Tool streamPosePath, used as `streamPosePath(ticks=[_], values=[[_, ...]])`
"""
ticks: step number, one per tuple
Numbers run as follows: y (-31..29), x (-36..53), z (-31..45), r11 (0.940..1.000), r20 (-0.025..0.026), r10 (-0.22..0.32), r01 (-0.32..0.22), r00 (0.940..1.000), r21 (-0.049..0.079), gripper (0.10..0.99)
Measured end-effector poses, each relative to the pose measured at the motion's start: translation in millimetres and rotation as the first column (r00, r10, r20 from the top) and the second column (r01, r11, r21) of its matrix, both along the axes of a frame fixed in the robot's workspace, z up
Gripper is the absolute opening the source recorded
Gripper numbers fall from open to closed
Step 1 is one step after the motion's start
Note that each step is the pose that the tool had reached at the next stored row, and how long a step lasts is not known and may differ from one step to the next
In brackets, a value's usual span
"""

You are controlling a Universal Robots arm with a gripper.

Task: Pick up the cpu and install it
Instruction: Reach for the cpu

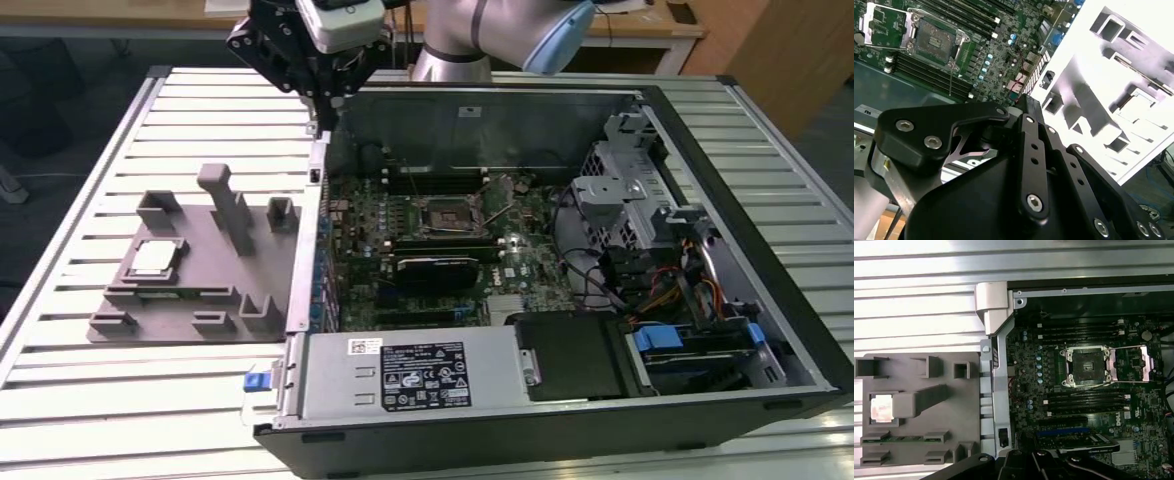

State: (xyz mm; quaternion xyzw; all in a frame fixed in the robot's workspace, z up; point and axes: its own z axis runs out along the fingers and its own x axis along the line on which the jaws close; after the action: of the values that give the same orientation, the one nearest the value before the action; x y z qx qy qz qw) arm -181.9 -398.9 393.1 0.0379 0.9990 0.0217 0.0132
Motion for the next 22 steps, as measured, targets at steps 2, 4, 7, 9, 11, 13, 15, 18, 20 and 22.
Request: streamPosePath(ticks=[2,4,7,9,11,13,15,18,20,22], values=[[0.0,-1.7,-0.1,1.0,0.0,0.0,0.0,1.0,0.0,0.106],[0.0,-3.6,-0.1,1.0,0.0,0.0,0.0,1.0,0.0,0.106],[0.0,-6.4,-0.2,1.0,0.0,0.0,0.0,1.0,0.0,0.106],[0.0,-8.3,-0.3,1.0,0.0001,0.0,0.0,1.0,0.0,0.106],[0.0,-10.1,-0.3,1.0,0.0,0.0,0.0,1.0,0.0,0.106],[0.0,-11.9,-0.4,1.0,0.0,0.0,0.0,1.0,0.0,0.106],[0.0,-13.7,-0.5,1.0,0.0,0.0,0.0,1.0,0.0,0.106],[0.0,-16.6,-0.7,1.0,0.0,0.0,0.0,1.0,0.0,0.106],[0.0,-18.6,-0.9,1.0,0.0,0.0,0.0,1.0,0.0,0.106],[0.0,-20.5,-1.1,1.0,0.0,0.0,0.0,1.0,0.0,0.106]])
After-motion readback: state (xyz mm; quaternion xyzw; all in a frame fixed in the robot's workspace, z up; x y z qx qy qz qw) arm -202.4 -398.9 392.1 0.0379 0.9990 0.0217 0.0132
